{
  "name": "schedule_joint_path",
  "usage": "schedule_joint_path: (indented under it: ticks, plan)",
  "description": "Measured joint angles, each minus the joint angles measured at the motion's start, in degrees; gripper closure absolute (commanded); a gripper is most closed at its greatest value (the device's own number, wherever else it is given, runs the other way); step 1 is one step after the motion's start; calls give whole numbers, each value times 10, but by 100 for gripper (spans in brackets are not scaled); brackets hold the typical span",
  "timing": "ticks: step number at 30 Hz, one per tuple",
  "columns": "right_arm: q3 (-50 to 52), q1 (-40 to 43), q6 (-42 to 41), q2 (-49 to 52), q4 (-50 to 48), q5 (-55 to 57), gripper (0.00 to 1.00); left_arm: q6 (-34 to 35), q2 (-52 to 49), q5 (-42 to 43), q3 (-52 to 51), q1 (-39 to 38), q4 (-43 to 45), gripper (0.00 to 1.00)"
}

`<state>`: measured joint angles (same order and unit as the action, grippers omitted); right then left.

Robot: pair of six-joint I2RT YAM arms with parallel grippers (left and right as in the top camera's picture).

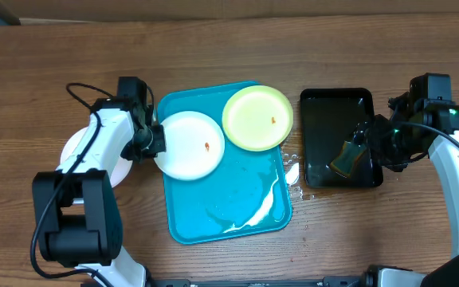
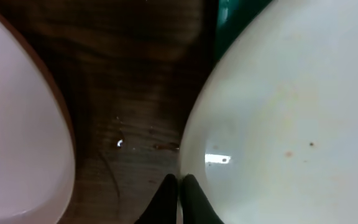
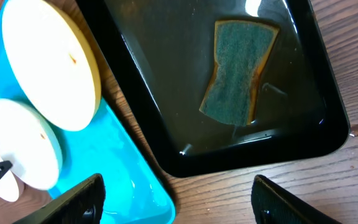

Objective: Clean dirty plates on tray and stack at the side
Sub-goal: 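Move the left gripper to the white plate and grip its rim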

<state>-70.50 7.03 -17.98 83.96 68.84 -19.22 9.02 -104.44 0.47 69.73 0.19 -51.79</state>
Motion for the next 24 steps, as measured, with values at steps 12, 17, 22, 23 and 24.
schedule_joint_path:
  ticks: [12, 17, 22, 23, 24]
  plan:
    - [0, 0, 0, 0, 0, 0, 23, 0, 57, 9, 79, -2, -137, 96]
    - [3, 0, 0, 0, -23, 0, 23, 0, 82, 12, 82, -28, -164, 95]
    - [54, 0, 1, 1, -100, 7, 30, 5, 82, 17, 28, -84, -130, 96]
    - [69, 0, 2, 2, -116, 8, 36, 14, 82, 18, 14, -93, -121, 96]
    - [82, 0, 3, 4, -128, 7, 39, 23, 82, 19, -2, -102, -115, 96]
